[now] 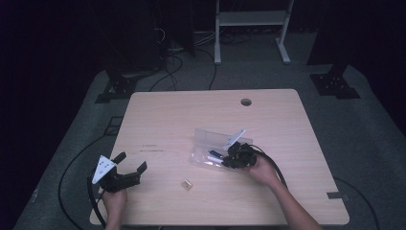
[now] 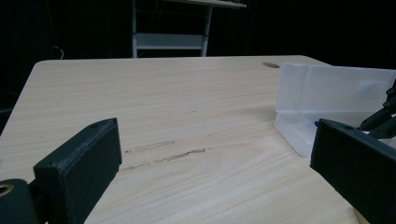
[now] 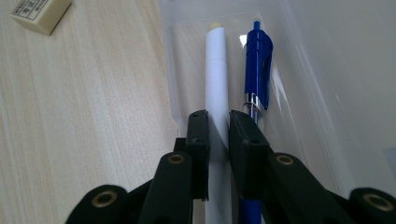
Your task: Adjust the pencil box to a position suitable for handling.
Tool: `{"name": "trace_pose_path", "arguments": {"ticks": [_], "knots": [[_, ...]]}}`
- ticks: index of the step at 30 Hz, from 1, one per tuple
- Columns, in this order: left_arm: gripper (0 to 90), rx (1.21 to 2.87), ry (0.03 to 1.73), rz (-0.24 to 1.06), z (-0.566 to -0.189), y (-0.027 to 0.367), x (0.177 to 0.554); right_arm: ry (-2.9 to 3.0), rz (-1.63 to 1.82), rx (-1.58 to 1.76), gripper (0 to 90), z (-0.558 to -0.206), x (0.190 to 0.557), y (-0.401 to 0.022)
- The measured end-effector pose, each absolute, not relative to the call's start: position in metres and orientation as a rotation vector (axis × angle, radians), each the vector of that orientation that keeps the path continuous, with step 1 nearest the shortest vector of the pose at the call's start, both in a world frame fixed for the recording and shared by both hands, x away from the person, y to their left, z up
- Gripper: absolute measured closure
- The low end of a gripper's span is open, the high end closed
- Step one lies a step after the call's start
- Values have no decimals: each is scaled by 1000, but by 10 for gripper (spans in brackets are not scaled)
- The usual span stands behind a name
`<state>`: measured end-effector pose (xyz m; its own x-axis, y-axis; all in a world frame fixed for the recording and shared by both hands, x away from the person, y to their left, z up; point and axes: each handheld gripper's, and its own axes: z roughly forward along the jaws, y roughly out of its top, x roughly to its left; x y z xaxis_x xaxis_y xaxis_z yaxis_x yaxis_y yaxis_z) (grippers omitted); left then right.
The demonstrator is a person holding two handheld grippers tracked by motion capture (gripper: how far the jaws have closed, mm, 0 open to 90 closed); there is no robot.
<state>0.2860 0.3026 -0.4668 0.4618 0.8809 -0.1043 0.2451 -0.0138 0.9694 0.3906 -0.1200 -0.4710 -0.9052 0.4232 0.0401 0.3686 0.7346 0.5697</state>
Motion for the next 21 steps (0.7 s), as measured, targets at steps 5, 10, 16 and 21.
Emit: {"name": "trace_pose_path", "arguments": {"ticks": [5, 10, 16, 21], "knots": [[11, 1543, 1016, 680, -467, 302, 286, 2818, 938, 672, 722, -471, 391, -121], [11, 1543, 1015, 682, -466, 301, 285, 2793, 991, 712, 659, -466, 392, -125], [11, 1542, 1017, 682, -466, 302, 285, 2755, 1029, 693, 615, -455, 386, -127], [11, 1547, 1017, 684, -466, 302, 285, 2737, 1079, 667, 601, -441, 380, -127]]}}
